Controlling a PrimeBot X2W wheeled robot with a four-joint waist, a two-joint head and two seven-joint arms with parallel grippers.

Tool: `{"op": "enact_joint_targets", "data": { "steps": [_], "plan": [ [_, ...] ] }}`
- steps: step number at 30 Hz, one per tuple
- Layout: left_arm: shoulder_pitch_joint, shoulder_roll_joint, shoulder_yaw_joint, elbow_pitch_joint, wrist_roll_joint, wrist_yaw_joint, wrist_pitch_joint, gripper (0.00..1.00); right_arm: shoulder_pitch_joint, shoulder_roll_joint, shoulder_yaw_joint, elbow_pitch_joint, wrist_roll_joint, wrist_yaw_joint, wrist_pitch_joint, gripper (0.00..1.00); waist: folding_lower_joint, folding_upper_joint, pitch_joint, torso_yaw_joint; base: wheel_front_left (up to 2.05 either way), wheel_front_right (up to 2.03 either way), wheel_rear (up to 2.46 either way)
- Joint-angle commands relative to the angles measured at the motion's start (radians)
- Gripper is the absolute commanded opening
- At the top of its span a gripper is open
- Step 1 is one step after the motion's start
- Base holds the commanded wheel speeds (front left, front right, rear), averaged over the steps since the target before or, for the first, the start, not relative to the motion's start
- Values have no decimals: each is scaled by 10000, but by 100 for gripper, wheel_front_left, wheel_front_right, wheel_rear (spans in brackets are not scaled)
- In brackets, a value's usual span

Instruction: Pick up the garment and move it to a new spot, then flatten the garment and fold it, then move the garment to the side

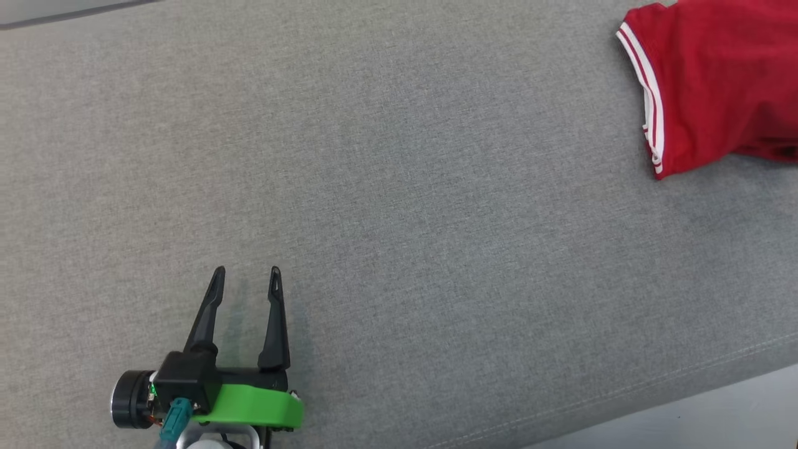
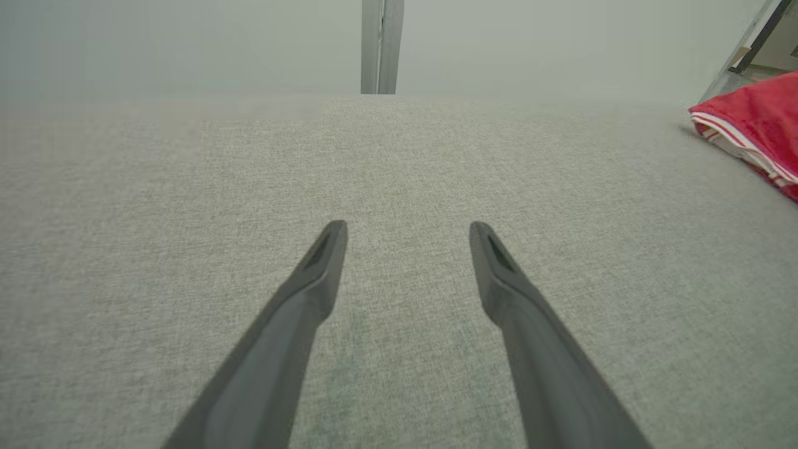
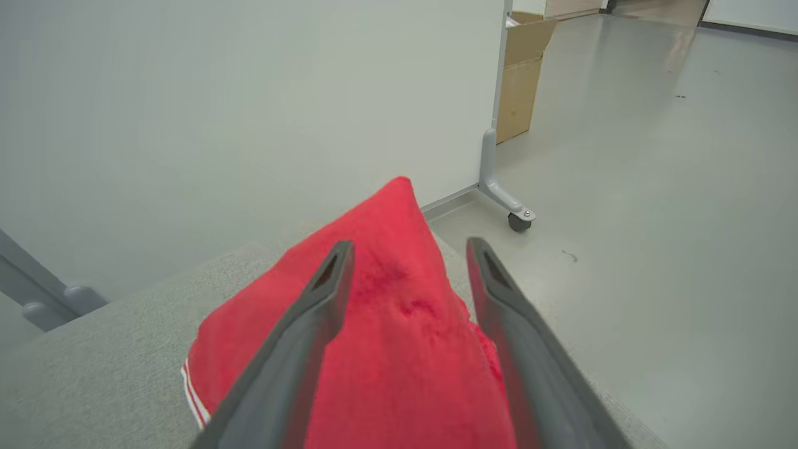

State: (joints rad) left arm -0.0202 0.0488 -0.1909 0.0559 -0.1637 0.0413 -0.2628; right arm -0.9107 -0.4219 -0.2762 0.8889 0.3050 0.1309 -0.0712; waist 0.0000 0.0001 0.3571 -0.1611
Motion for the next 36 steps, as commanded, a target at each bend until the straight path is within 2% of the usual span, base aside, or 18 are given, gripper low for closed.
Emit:
{"op": "enact_joint_targets", "data": {
  "steps": [1,4,11,16,21,25,29,36],
  "plan": [
    [79,38,47,-26,24,47,-23,100,66,-88,-48,-117,-323,-7,-423,100,0,-1,-191,140,0,0,0],
    [135,38,86,-98,47,70,-23,100,724,-94,290,-555,-1121,-7,-1296,100,0,-1,-558,319,0,0,0],
    [562,35,430,-305,-188,304,-22,100,3167,484,1268,-2782,-1388,-9,-1918,100,0,-1,-1557,715,0,0,0],
    [959,34,649,-156,-267,454,-22,100,5588,1224,1323,-5422,-1642,-11,-1935,100,0,-1,-2283,1070,0,0,0],
    [1376,34,887,84,-213,445,-20,100,7904,2303,1207,-7325,-2157,-11,-1933,100,0,-1,-2871,1471,0,0,0],
    [1634,34,1027,335,-141,278,-11,100,9363,2991,1286,-7723,-2356,-11,-1934,100,0,-1,-3244,1728,0,0,0],
    [1818,34,1163,488,-104,96,-13,100,10213,3330,1404,-7682,-2333,-11,-1935,100,0,-1,-3492,1812,0,0,0],
    [2021,34,1416,557,-183,265,-13,100,10452,3526,1846,-7542,-2412,-11,-1936,100,0,-1,-3646,1746,0,0,0]
  ]
}}
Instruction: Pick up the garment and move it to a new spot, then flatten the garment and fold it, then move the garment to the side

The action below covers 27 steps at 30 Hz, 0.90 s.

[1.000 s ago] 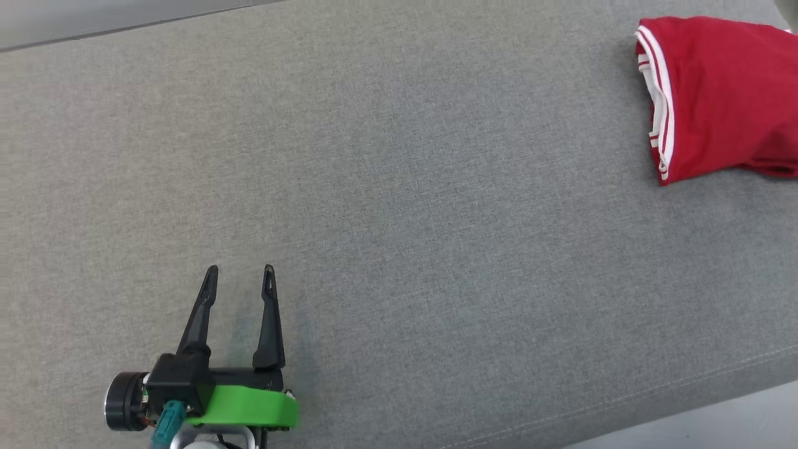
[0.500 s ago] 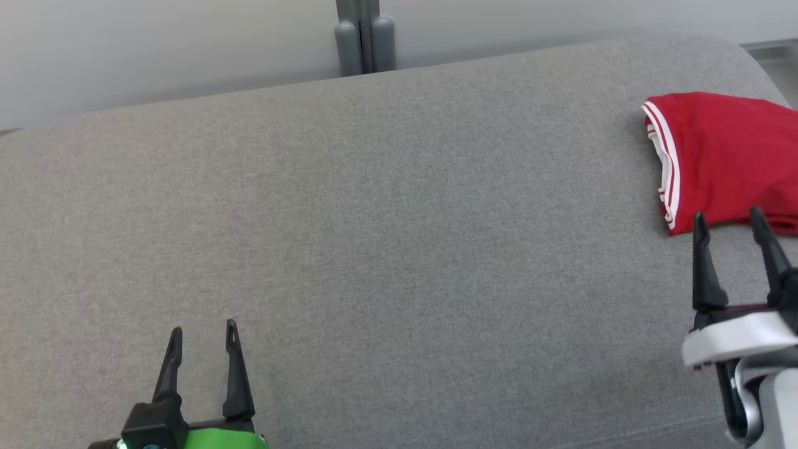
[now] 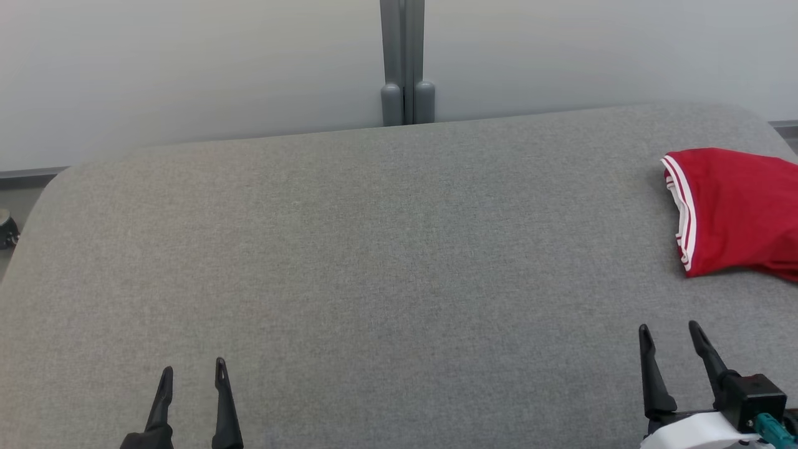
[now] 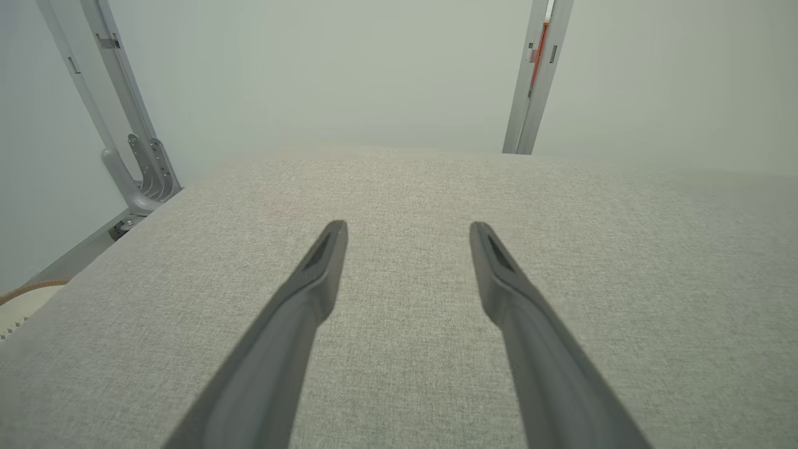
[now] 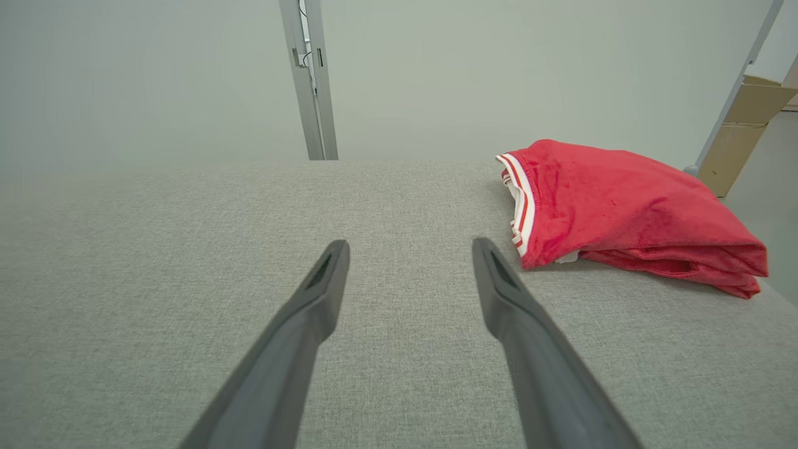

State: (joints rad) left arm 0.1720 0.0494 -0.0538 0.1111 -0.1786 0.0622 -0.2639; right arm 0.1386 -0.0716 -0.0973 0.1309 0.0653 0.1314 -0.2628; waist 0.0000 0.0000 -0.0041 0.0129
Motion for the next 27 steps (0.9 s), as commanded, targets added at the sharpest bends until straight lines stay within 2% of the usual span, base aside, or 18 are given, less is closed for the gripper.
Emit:
{"op": "enact_joint_targets", "data": {
  "steps": [1,4,5,7,27],
  "plan": [
    [111,28,60,-11,-40,83,-1,100,-154,30,110,84,4,-16,-21,100,0,0,-36,-6,0,0,0],
    [163,26,-42,3,-174,-71,-1,100,-323,31,259,133,-3,-16,-21,100,0,0,-38,9,0,0,0],
    [37,-8,-109,44,-174,-128,0,0,-276,40,261,159,5,2,0,0,0,0,-40,17,0,0,0],
    [44,-27,-131,241,-181,-128,1,0,-192,71,264,334,11,2,13,0,0,0,-41,17,0,0,0],
    [-709,103,184,536,-3935,-590,848,0,-810,102,136,533,3963,-1,986,0,0,0,-24,-6,0,0,0]
  ]
}}
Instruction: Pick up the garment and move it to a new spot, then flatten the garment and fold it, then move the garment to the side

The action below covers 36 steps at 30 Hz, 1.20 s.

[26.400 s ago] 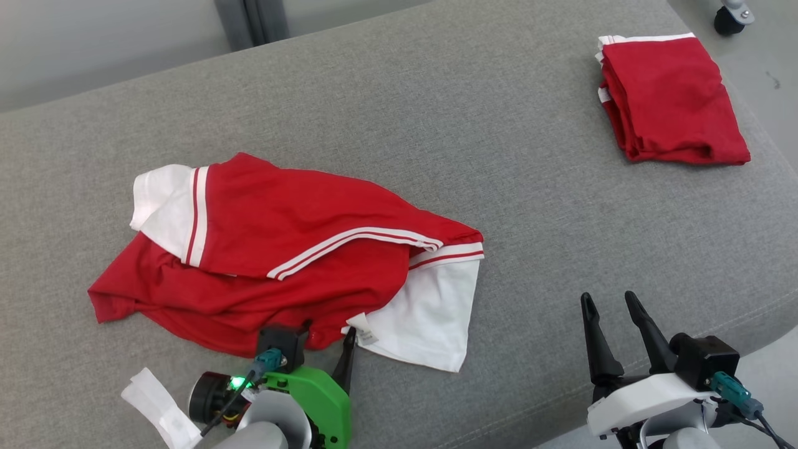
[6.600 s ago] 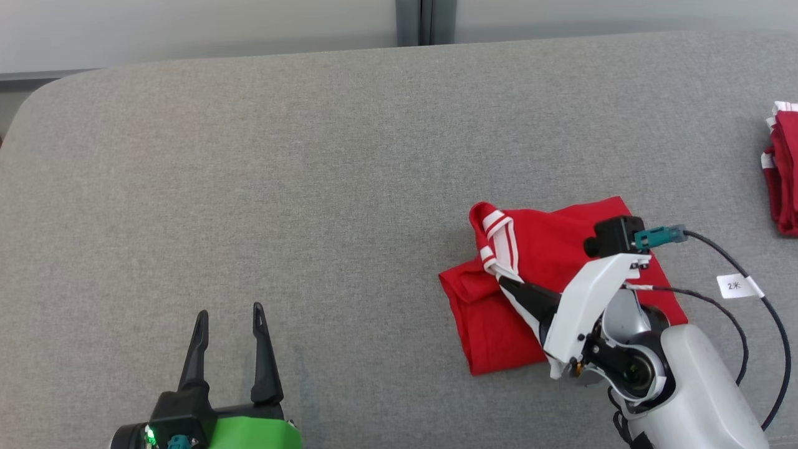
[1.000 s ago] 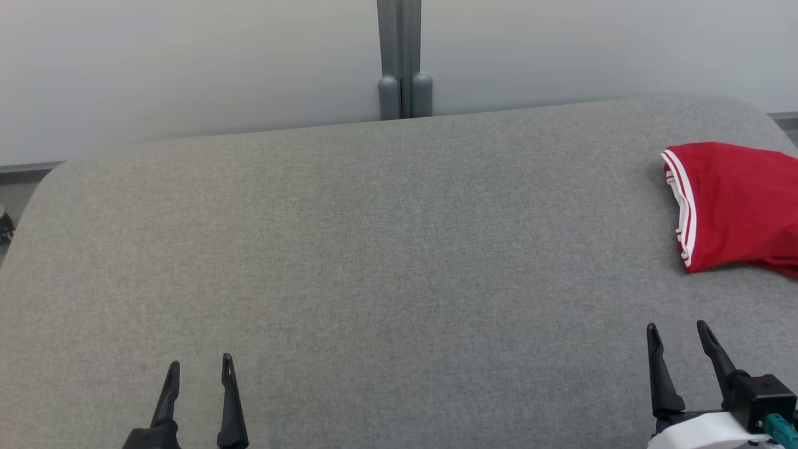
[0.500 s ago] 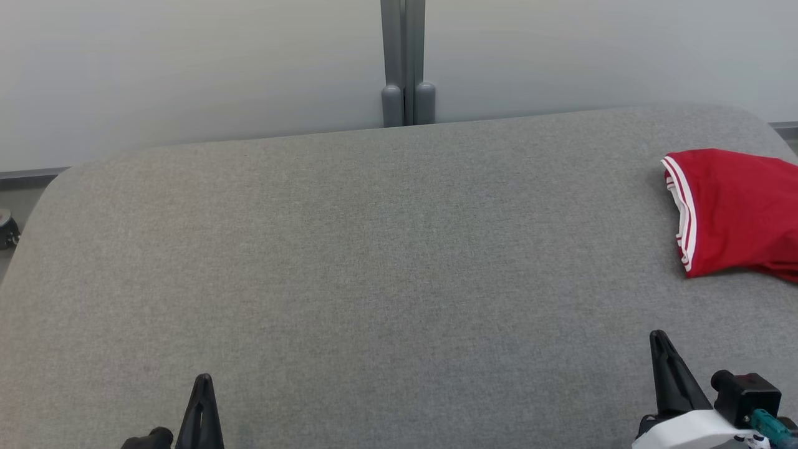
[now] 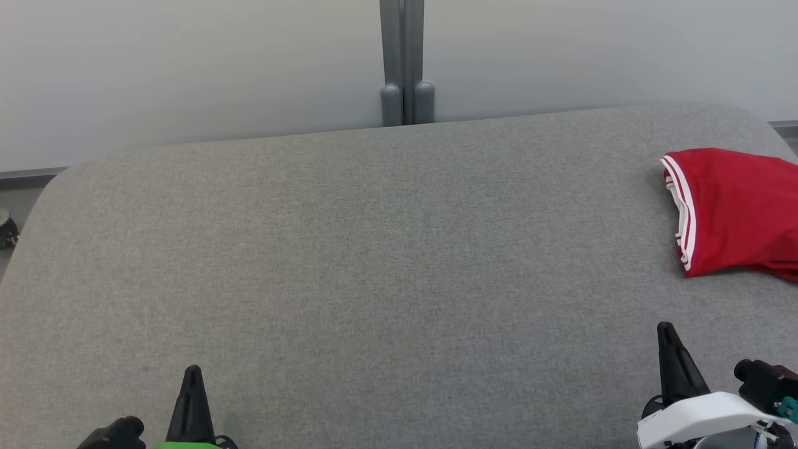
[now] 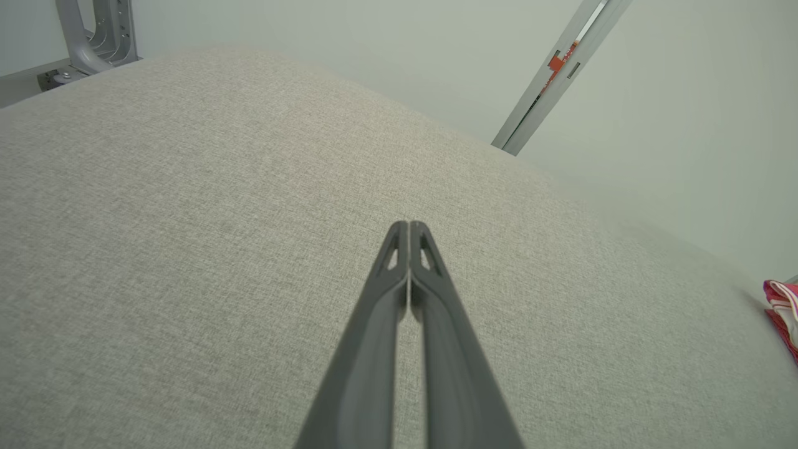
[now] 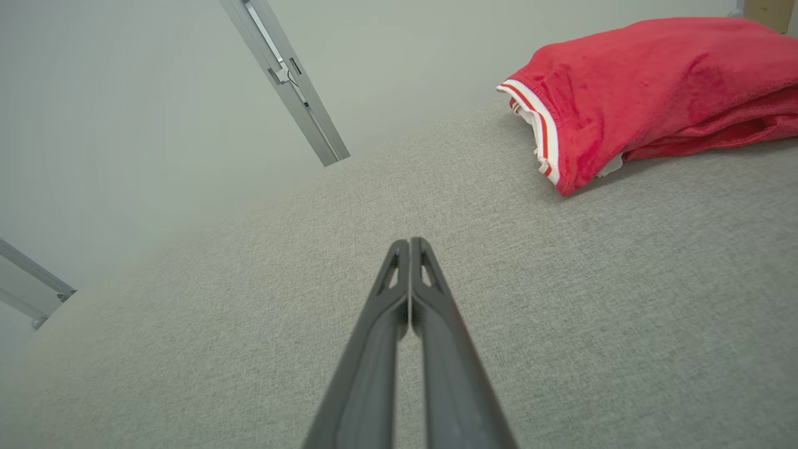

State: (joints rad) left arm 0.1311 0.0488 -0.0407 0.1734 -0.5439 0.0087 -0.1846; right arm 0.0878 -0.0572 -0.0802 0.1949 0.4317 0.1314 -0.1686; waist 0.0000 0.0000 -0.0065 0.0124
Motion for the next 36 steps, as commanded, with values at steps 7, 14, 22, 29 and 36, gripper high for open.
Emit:
{"op": "enact_joint_targets", "data": {
  "steps": [7,14,22,29,36],
  "plan": [
    [-527,139,160,1,-1370,-195,310,0,-476,-32,-62,-53,1455,-1,319,0,0,0,7,-8,0,0,0],
    [-730,163,269,58,-2397,-324,560,0,-643,-25,-92,2,2556,-2,586,0,0,0,13,-16,0,0,0],
    [-945,181,381,128,-3449,-458,826,0,-816,-16,-126,59,3699,-3,867,0,0,0,20,-26,0,0,0],
    [-1119,195,485,191,-4305,-565,1041,0,-948,-8,-153,107,4612,-4,1093,0,0,0,27,-34,0,0,0],
    [-1283,204,587,255,-5117,-673,1253,0,-1094,0,-178,152,5496,-4,1310,0,0,0,33,-42,0,0,0]
  ]
}}
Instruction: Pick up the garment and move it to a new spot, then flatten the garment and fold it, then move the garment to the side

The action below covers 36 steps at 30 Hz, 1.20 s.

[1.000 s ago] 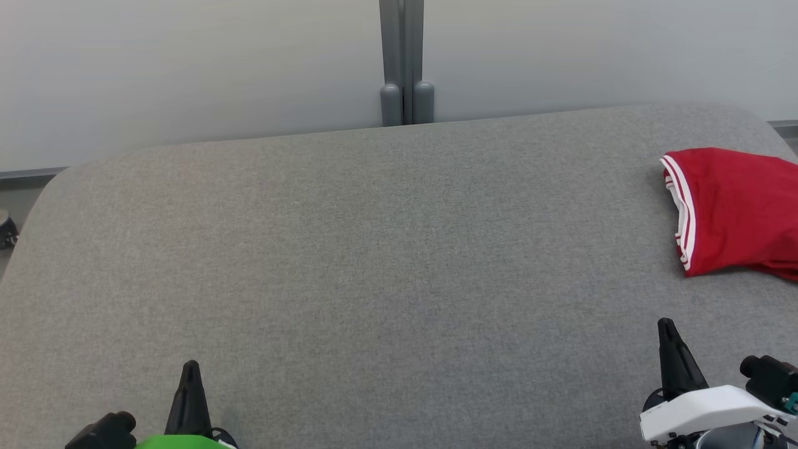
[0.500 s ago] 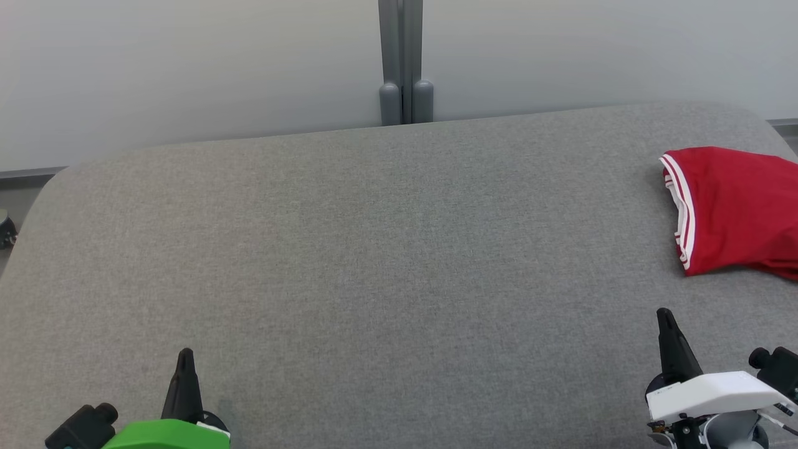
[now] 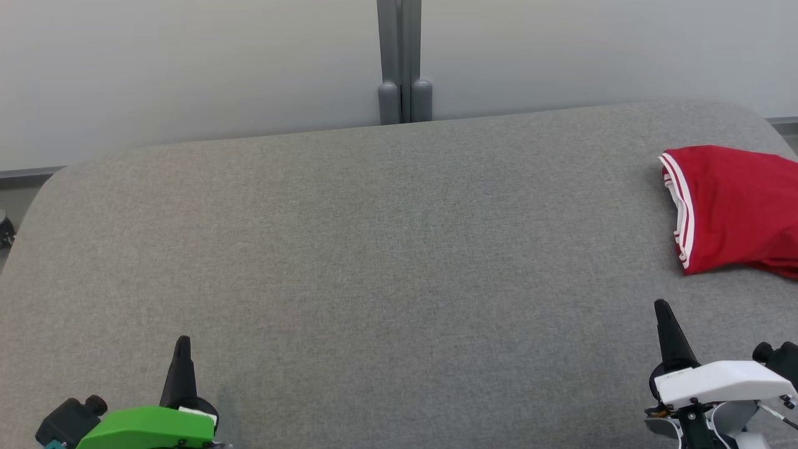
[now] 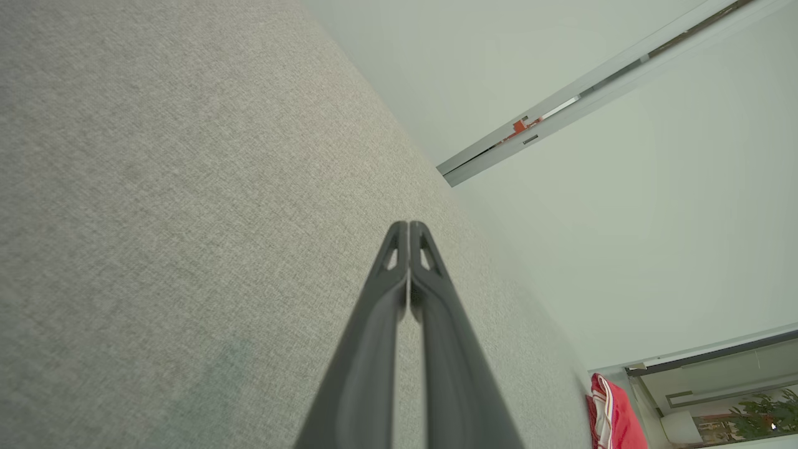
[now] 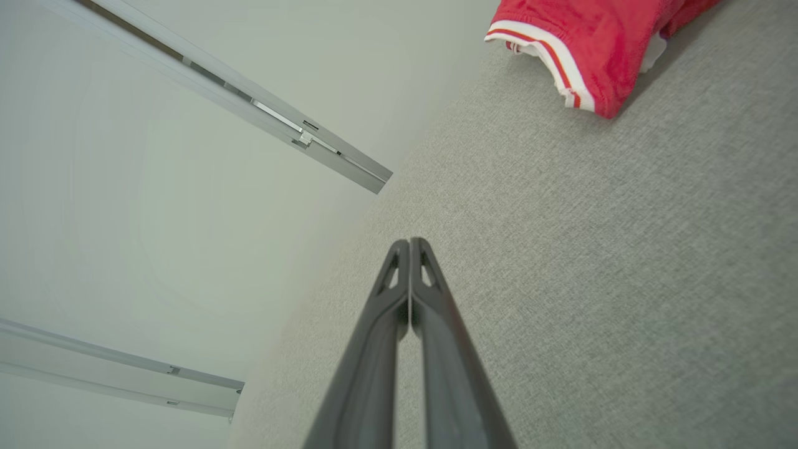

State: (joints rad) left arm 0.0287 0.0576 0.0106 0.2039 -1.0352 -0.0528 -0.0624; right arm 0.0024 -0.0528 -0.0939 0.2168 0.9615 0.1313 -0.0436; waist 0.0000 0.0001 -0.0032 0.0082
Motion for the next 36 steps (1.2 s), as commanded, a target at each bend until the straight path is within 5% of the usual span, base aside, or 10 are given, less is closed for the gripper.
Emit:
{"op": "enact_joint_targets", "data": {
  "steps": [1,36],
  "plan": [
    [-284,117,88,-40,-315,-77,71,0,-254,-43,-45,-60,327,-2,87,0,0,-1,1,-2,0,0,0],
    [-968,115,524,211,-3585,-500,959,0,-800,-6,-143,142,3903,-2,968,0,0,-1,32,-42,0,0,0]
  ]
}}
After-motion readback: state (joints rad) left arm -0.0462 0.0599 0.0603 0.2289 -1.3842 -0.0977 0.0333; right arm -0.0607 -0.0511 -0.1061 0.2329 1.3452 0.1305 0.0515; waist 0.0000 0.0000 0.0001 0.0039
